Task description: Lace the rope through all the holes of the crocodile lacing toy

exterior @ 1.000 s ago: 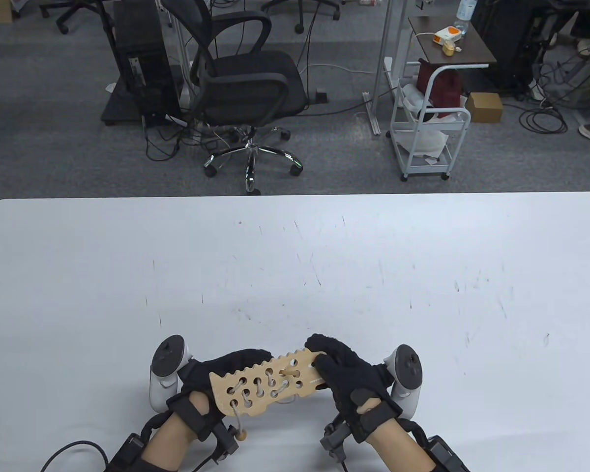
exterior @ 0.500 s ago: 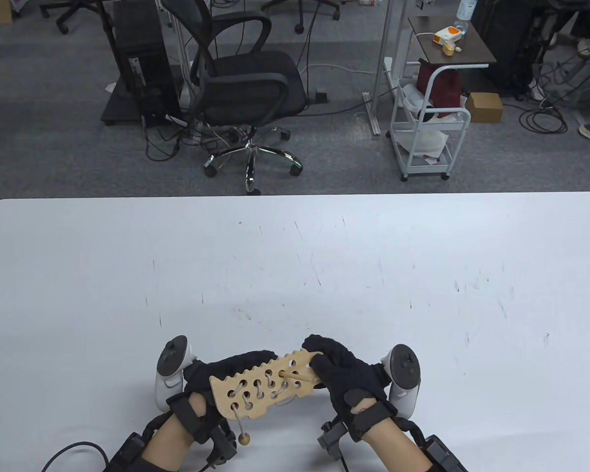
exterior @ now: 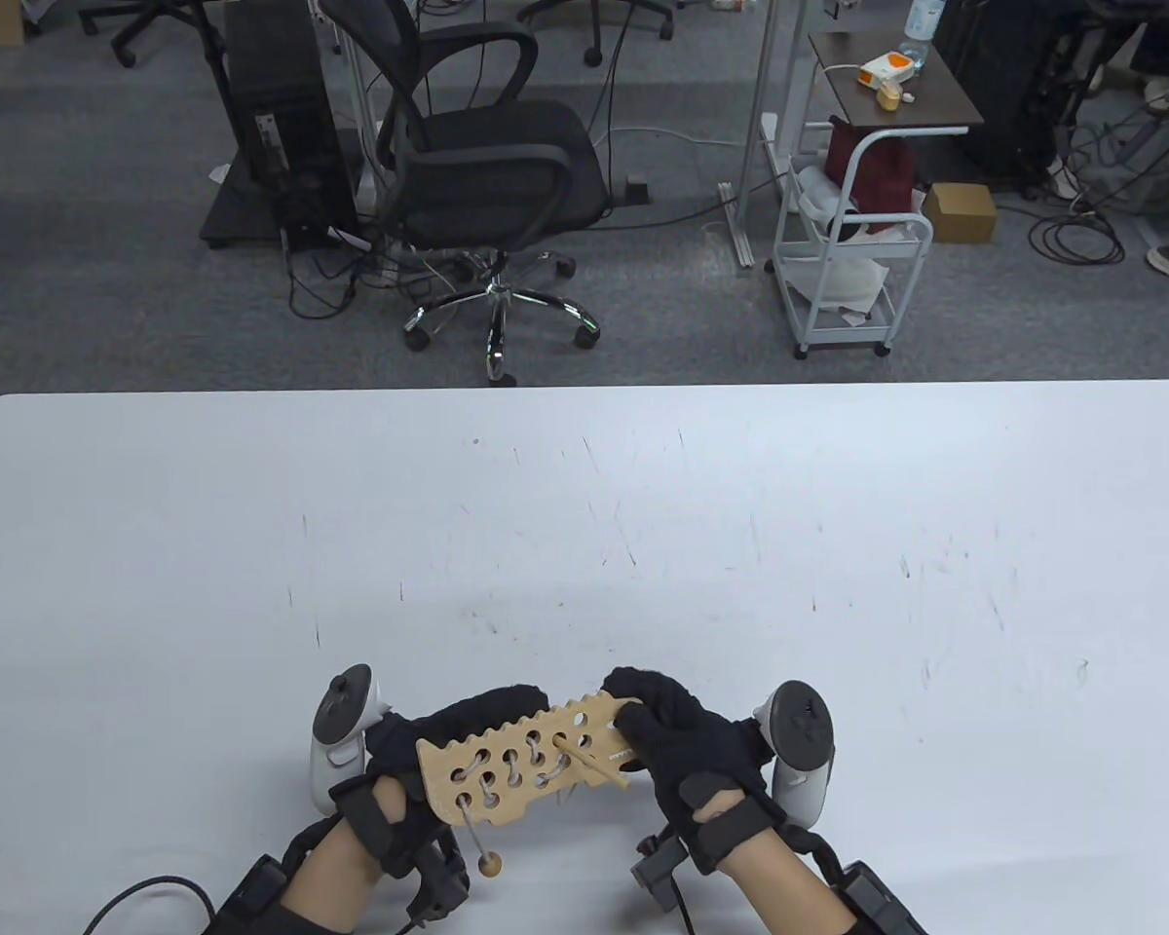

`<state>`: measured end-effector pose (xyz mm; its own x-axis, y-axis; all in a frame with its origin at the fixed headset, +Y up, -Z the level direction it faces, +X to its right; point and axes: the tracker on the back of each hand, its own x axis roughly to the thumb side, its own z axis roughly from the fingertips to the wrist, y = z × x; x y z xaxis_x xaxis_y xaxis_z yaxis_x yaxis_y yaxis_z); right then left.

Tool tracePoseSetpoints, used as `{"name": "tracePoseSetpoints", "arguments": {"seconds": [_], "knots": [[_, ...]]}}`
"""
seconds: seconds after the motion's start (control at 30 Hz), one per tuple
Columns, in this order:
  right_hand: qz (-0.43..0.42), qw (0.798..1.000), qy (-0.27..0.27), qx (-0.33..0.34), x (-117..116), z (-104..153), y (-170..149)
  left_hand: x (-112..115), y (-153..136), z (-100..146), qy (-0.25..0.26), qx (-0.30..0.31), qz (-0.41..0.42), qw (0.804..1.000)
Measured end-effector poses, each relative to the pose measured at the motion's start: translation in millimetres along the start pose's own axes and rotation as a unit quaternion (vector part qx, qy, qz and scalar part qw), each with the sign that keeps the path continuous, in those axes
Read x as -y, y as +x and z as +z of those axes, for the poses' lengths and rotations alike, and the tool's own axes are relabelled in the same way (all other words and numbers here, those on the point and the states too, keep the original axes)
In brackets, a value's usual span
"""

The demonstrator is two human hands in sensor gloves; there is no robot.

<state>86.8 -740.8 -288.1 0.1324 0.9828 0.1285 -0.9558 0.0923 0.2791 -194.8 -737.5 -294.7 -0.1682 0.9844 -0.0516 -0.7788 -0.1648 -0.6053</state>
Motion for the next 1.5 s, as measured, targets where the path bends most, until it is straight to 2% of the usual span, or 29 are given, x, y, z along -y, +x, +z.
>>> {"name": "tracePoseSetpoints", "arguments": {"seconds": [0.53, 0.87, 1.0, 1.2, 1.5], "knots": [[-0.016, 0.999, -0.024, 0.015, 11.2, -0.7, 3.2, -23.9, 0.0, 6.8, 0.073, -0.002, 0.004, 0.997], [0.012, 0.998, -0.067, 0.01, 24.5, -0.9, 2.5, -41.0, 7.2, 20.5, 0.16, 0.03, 0.015, 0.987], [0.027, 0.996, -0.083, 0.004, 28.6, -1.2, 1.1, -45.5, 17.2, 27.0, 0.201, 0.051, -0.041, 0.977], [0.045, 0.994, -0.1, -0.007, 30.9, -0.7, -0.2, -40.6, 30.0, 30.6, 0.228, 0.073, -0.144, 0.96], [0.061, 0.992, -0.113, -0.014, 30.5, -0.4, -1.1, -23.0, 40.2, 29.2, 0.224, 0.096, -0.298, 0.923]]}}
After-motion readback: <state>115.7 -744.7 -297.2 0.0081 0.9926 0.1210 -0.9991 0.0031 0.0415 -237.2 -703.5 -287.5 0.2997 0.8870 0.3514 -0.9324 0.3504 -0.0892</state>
